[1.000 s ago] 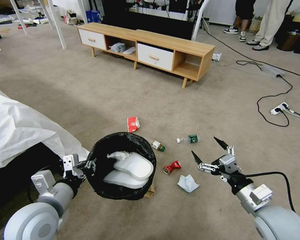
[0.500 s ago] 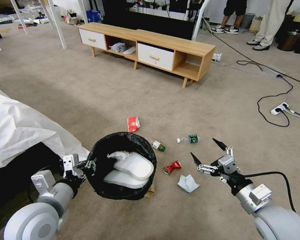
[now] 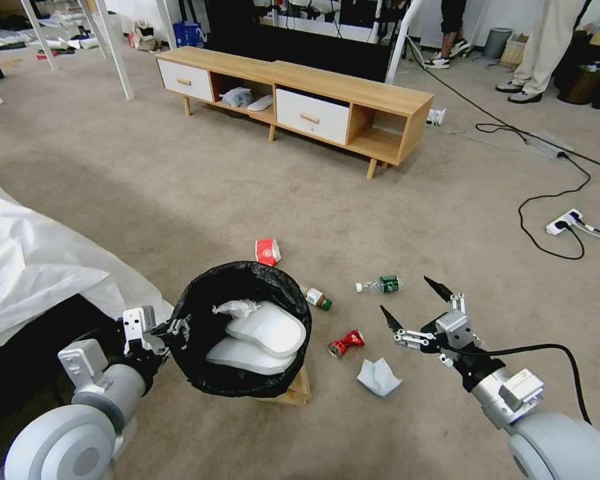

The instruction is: Pick up the trash bin and place the garbage on the floor into it.

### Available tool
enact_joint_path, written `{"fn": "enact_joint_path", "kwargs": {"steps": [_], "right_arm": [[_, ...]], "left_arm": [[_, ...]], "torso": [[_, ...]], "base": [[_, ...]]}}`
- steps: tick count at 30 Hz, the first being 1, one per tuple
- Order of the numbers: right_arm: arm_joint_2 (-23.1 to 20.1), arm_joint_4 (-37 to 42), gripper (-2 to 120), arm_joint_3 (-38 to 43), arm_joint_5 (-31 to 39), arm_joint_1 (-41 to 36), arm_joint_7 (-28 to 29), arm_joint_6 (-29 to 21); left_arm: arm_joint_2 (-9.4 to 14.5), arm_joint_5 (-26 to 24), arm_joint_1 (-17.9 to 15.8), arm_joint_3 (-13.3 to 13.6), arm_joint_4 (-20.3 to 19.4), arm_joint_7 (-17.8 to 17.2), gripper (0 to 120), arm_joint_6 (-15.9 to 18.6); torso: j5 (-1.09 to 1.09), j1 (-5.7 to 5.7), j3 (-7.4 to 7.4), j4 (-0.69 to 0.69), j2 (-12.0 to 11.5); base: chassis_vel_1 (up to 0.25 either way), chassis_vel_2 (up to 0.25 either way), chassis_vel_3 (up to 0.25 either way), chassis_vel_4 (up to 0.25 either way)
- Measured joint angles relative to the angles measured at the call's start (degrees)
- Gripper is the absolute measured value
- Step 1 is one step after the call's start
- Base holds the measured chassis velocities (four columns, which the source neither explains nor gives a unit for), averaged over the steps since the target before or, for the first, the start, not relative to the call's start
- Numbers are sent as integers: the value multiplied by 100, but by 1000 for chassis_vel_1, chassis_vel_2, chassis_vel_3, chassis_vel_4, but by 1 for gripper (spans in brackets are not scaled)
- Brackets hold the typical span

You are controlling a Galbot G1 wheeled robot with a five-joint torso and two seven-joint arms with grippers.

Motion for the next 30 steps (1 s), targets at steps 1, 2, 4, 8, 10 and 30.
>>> {"fn": "enact_joint_path", "kwargs": {"steps": [1, 2, 4, 8, 10, 30], "right_arm": [[-2, -1, 100, -6, 4, -4, 14, -15], [-3, -1, 100, -19, 8, -4, 53, -36], [-3, -9, 100, -36, 19, -4, 70, -29], [-2, -40, 100, -53, 39, -1, 84, 2], [1, -57, 100, -54, 40, 8, 89, 17], [-596, -423, 100, -459, 531, -120, 961, -906]], "left_arm": [[0, 0, -1, -2, 0, -1, 0, -1], [0, -2, -3, -3, 0, -2, 0, -2], [0, -3, -3, -8, 0, -4, 0, -4], [2, -2, -4, -12, 8, -7, 0, -6], [2, -2, -5, -13, 12, -7, 0, -7], [-91, 185, 89, -1, -19, -99, 0, 16]], "torso": [[-1, 0, 0, 0, 0], [-1, 0, 0, -1, 0], [2, 0, 0, -1, 0], [1, 1, 3, 1, -1], [-1, 1, 2, 0, 0], [0, 0, -1, 0, 0]], "base": [[-253, 230, 213, -235], [-280, 230, 241, -250], [-254, 235, 241, -241], [-178, 200, 176, -169], [-67, 72, 87, -91], [4, -4, -5, 5]]}}
